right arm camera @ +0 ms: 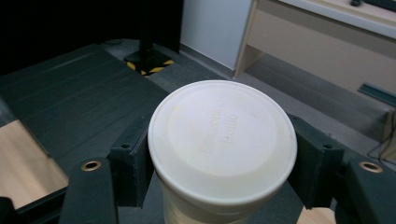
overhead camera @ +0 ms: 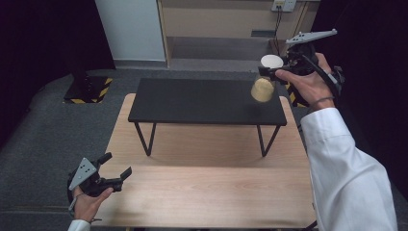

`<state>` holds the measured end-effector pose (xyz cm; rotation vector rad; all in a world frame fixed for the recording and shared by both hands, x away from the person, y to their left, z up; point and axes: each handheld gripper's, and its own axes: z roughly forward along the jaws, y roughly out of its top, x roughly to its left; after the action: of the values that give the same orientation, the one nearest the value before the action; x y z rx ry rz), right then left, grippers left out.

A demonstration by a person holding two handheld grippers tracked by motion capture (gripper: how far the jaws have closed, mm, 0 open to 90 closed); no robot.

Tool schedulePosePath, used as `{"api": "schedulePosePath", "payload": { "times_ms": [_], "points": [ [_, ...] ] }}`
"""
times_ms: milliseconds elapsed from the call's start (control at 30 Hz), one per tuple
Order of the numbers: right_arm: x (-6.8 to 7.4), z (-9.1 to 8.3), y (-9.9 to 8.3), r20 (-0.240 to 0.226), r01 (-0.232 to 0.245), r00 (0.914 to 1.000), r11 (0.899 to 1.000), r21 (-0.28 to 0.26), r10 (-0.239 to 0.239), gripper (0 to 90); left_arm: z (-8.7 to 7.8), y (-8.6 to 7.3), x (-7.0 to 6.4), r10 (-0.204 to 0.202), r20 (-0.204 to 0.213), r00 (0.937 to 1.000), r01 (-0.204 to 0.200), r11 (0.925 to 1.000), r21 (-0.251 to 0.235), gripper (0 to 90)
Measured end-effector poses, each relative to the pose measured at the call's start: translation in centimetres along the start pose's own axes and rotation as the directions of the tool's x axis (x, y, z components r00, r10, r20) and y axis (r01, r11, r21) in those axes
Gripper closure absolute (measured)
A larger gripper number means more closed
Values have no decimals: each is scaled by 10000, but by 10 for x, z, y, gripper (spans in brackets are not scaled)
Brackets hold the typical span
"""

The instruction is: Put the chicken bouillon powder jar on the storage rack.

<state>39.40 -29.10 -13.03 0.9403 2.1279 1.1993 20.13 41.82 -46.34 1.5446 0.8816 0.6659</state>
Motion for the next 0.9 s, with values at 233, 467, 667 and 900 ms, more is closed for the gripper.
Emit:
{"api": "schedulePosePath", "payload": {
  "times_ms": [233, 467, 667, 900],
  "points": [
    [-13, 24, -9, 391, -501, 9980, 9983, 290, 490, 332, 1, 0, 0, -2, 23, 10000, 2, 10000, 32, 0],
    [-16, 34, -21, 571, -589, 9968, 9970, 499, 560, 332, 1, 0, 0, 27, 29, 10000, -27, 10000, 47, 0],
    [-21, 36, -32, 491, -860, 9952, 9959, 286, 845, 331, 1, 0, 0, 27, 31, 10000, -27, 10000, 78, 0],
    [-17, 32, -44, 612, -777, 9950, 9967, -227, 789, 207, 1, 0, 0, 45, 48, 10000, -46, 10000, 75, 0]
  ]
}}
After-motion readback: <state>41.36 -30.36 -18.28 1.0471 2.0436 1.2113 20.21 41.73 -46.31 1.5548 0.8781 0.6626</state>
